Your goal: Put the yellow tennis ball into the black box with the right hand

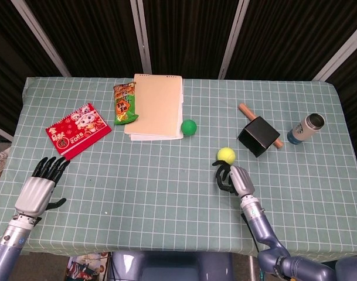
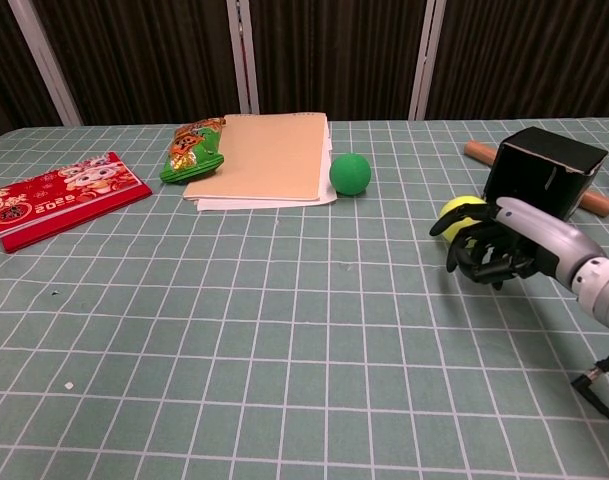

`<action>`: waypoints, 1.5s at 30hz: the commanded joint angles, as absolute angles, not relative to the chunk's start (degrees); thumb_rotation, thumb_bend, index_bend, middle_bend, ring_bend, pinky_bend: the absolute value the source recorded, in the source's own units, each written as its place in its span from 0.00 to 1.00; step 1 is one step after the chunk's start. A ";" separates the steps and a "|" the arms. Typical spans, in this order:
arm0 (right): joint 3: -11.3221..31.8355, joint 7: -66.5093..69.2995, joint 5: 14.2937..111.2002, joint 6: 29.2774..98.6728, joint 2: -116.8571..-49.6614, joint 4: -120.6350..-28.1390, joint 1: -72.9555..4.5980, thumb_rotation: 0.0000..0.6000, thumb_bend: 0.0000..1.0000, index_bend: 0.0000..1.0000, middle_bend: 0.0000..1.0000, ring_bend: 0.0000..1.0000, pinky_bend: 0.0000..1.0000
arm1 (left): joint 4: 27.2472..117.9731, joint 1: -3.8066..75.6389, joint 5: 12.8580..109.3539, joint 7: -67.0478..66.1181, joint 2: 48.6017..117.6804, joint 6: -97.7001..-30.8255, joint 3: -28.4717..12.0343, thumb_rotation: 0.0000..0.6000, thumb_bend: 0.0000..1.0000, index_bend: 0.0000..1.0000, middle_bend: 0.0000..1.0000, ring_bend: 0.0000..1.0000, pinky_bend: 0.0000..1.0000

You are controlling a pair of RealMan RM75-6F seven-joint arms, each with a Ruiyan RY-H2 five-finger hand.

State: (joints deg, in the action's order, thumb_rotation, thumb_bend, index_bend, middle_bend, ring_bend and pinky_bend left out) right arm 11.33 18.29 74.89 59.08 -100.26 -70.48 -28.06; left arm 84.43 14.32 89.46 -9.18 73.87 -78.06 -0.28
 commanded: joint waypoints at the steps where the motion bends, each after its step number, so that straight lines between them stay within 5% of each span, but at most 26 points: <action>1: 10.58 17.49 74.86 59.37 -99.25 -73.87 -27.41 1.00 0.63 0.30 0.52 0.57 0.65 | 84.41 14.37 89.62 -9.12 73.86 -77.99 -0.15 1.00 0.09 0.00 0.04 0.00 0.00; 45: 17.15 26.90 70.07 47.61 -102.25 -65.99 -36.35 1.00 0.64 0.24 0.49 0.51 0.63 | 83.02 14.80 87.89 -8.74 74.48 -76.72 -0.62 1.00 0.09 0.00 0.05 0.00 0.00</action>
State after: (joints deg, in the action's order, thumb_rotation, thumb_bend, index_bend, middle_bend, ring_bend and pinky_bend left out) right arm 17.01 26.89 70.22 47.74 -102.30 -66.14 -36.22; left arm 83.02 14.80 87.88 -8.74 74.47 -76.72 -0.63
